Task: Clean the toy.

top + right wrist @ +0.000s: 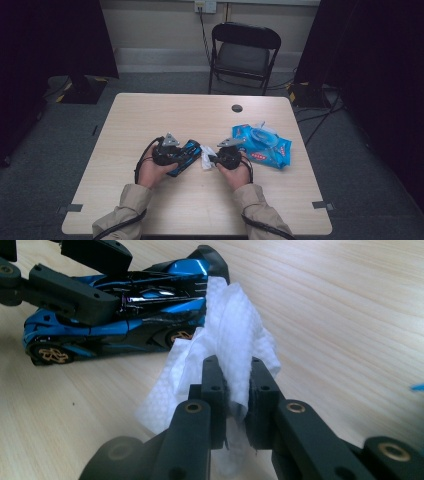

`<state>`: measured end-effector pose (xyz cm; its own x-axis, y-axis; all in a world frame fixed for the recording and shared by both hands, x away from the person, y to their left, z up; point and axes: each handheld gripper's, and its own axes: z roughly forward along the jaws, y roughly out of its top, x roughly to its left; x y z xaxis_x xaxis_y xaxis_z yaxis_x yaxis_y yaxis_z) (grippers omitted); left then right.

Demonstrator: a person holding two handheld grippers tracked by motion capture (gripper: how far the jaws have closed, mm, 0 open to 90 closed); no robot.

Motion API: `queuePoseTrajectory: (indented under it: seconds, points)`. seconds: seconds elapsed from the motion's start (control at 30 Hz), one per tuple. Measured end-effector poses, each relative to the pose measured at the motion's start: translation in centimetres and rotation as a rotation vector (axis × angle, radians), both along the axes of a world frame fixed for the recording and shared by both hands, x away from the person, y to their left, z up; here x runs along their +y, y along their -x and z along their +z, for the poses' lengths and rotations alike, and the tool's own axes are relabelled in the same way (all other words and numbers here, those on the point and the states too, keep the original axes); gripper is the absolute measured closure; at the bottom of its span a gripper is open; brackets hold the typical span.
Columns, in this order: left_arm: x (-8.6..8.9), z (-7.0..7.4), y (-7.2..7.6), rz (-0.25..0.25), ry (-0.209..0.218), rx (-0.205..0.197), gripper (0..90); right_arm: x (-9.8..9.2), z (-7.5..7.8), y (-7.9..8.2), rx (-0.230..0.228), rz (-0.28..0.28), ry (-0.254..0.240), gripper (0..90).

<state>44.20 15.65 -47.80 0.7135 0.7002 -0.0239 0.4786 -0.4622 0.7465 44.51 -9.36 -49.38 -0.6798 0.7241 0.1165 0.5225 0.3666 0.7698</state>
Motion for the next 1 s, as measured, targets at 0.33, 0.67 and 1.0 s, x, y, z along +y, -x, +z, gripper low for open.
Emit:
queuePoseTrajectory:
  seconds: [0.33,0.67,1.0]
  points:
    - [0.0,0.1,0.1,0.005,-0.018,0.002,51.0,2.2,-0.6,-0.3,0.003,0.009,0.007,82.0]
    - [0.0,0.1,0.2,0.007,-0.019,0.002,51.0,2.7,-0.9,0.3,0.002,0.026,-0.005,82.3]
    - [0.0,0.2,0.2,0.007,-0.031,0.005,51.0,3.3,-0.9,0.8,0.009,0.043,-0.013,82.5]
